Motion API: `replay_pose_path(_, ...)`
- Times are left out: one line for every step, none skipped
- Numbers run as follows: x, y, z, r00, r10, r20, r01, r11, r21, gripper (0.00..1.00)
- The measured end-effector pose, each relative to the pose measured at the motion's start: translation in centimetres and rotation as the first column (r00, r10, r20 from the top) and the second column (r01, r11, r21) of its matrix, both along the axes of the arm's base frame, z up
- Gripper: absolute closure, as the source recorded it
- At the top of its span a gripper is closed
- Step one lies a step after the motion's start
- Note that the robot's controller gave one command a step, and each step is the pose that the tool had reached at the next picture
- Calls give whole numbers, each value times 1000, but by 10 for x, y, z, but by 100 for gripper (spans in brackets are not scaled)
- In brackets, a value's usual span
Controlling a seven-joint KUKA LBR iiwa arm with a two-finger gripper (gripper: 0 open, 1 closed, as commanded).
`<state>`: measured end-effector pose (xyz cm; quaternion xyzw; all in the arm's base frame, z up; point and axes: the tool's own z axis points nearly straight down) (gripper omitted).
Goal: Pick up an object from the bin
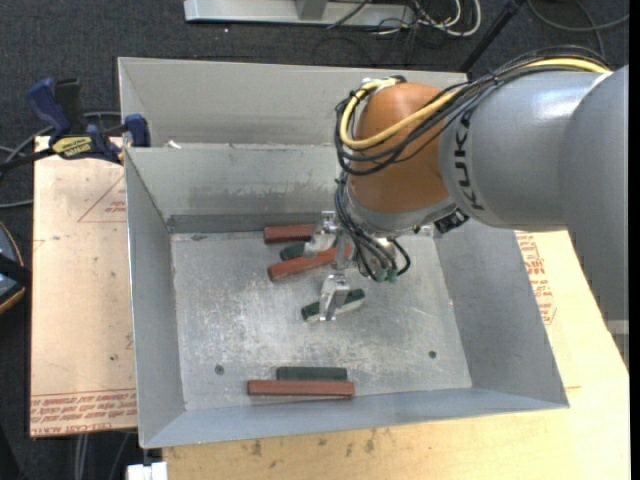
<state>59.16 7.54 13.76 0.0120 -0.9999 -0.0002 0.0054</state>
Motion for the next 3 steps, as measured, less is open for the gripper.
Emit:
replay_pose_path(8, -35, -59, 977, -212, 23, 212, 977, 8, 100)
replay_pose_path(8, -35, -59, 977, -212, 23, 212, 977, 8, 100)
replay_pose_path(6, -32, 64, 973, -229, 13, 229, 973, 1, 100)
